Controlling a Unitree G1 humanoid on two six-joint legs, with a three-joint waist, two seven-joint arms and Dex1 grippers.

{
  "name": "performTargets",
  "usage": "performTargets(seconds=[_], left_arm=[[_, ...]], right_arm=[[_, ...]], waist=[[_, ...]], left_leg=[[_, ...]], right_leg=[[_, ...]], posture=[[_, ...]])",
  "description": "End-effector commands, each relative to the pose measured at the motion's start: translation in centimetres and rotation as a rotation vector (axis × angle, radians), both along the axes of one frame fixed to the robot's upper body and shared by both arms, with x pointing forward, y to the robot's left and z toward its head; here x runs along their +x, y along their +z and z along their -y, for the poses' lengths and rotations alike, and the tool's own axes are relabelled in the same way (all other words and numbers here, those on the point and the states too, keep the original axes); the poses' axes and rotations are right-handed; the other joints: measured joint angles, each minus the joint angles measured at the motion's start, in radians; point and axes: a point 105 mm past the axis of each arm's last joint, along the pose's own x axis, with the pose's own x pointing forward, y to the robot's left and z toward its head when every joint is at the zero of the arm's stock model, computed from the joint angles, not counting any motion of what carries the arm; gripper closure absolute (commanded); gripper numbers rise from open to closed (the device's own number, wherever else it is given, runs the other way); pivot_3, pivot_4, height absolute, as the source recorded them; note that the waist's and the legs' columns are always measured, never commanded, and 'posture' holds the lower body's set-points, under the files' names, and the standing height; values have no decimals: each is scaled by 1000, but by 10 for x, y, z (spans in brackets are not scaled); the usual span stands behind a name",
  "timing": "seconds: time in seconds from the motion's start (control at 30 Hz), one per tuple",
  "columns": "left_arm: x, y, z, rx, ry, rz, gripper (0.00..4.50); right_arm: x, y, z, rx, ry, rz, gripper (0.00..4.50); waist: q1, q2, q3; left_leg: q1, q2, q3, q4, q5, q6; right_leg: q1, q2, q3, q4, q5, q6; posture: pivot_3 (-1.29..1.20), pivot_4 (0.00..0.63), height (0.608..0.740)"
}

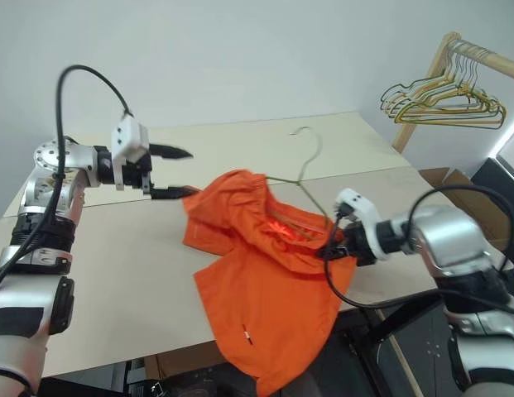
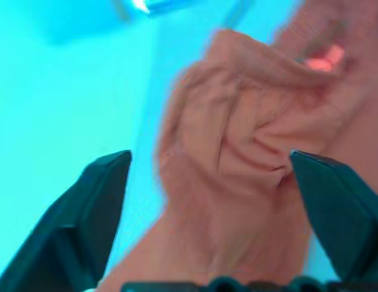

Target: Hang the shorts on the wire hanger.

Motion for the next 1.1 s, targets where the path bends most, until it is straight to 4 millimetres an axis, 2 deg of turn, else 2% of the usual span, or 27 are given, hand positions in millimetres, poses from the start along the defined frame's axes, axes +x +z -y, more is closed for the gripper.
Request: performTargets(seconds=[0.03, 0.2, 0.33, 0.57, 0.63, 0.77, 0.93, 1.1], left_arm=[[-13, 39, 11, -257, 2, 5, 40], [-52, 59, 43, -507, -140, -79, 40], [-70, 59, 61, -532, -193, -94, 40], [-80, 53, 71, -534, -230, -134, 40], [-79, 53, 71, -534, -227, -134, 40], [-76, 52, 70, -529, -220, -130, 40], [-77, 52, 73, -516, -232, -120, 40], [-77, 49, 73, -508, -230, -118, 40]], right_arm=[[-3, 20, 28, 2, -209, 54, 4500], [8, 20, 73, -16, -552, 110, 4500], [14, 20, 100, -30, -756, 143, 4500], [17, 32, 149, -40, -1079, 160, 4500], [17, 37, 157, -45, -1130, 169, 4500], [19, 64, 181, -36, -1275, 199, 4500], [22, 83, 202, 43, -1439, 142, 4500], [28, 83, 216, 137, -1595, 58, 4500]], waist=[[-2, 0, 0], [-9, 0, -1], [-16, 4, -3], [-51, 7, -5], [-62, 7, -5], [-88, 10, -5], [-102, 11, -6], [-113, 11, -6]], left_leg=[[0, 0, 0, 0, 0, 0], [0, 0, -1, 0, 0, 0], [1, 0, 0, -1, 0, -1], [2, -1, 0, -2, 1, -2], [2, -1, 0, -3, 1, -2], [3, -2, 1, -3, 1, -1], [5, -2, 3, -4, 0, 0], [9, -2, 4, -11, 0, 0]], right_leg=[[0, 0, 0, 0, 0, 0], [0, -1, 2, 0, 0, 1], [1, -1, 3, 0, 0, 1], [2, 0, 4, -1, 0, 1], [3, 0, 4, -2, 0, 1], [3, 0, 6, -3, 0, 1], [5, 1, 8, -5, 0, 2], [9, 1, 9, -9, 0, 2]], posture=[[-230, 0, 740], [-264, 0, 740], [-284, 0, 740], [-297, 0, 740], [-297, 0, 740], [-303, 0, 740], [-305, 0, 740], [-304, 0, 740]])
